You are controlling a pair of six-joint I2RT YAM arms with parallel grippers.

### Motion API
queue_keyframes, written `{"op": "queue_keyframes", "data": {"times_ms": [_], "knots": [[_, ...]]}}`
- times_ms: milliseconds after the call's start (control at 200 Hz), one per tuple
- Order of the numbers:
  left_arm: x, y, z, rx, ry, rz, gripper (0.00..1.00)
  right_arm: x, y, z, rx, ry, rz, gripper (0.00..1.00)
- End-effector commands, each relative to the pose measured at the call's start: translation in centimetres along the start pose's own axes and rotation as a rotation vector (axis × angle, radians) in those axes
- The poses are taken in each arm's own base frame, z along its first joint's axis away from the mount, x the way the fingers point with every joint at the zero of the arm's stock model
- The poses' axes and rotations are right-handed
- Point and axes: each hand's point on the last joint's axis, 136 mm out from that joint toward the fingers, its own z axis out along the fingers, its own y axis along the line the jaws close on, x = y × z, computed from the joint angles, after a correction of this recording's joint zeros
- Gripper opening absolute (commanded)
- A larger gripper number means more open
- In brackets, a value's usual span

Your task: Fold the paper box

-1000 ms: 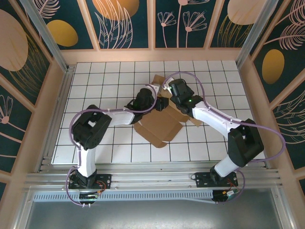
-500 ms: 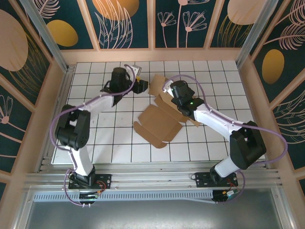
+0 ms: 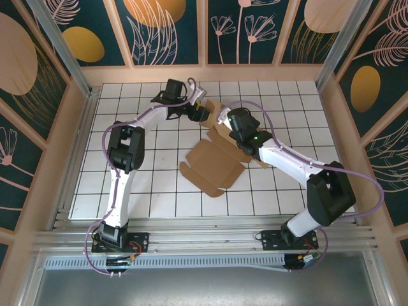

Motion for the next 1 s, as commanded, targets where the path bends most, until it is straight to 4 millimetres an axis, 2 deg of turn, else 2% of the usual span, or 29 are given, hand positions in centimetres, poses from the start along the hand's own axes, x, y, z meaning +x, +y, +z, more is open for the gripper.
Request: {"op": "queue_keyframes", "data": {"times_ms": [0,165,315,410,566,741,911,991], "knots": [[0.8,-0.9,0.1,0.081,0.027,-0.028,0.54,-1.1,-0.4,0.1,0.015,-0.022,0.022,0.00],[1.0,-1.9,-0.5,0.108,0.023,-0.065,0.43,-0.9,-0.7,0.5,0.041,-0.005,0.025,0.00],[0.7,-3.6,-1.2,0.143,-0.010,-0.095,0.35,-0.8,-1.2,0.8,0.073,0.008,0.044,0.00],[0.7,-4.4,-1.6,0.106,-0.030,-0.091,0.27,-1.0,-1.5,0.7,0.093,0.007,0.057,0.00],[-0.8,-6.3,-2.3,0.045,-0.107,-0.075,0.16,-0.9,-1.0,0.8,0.100,0.006,0.048,0.00],[-1.7,-9.0,-0.9,-0.046,-0.118,-0.025,0.03,-1.1,-0.6,0.9,0.103,-0.002,0.064,0.00],[-0.4,-8.3,0.2,-0.179,-0.127,-0.068,0.01,-1.2,0.0,0.9,0.095,-0.009,0.075,0.00],[0.4,-8.8,0.6,-0.191,-0.148,-0.082,0.00,-1.2,0.4,0.9,0.092,-0.015,0.086,0.00]]}}
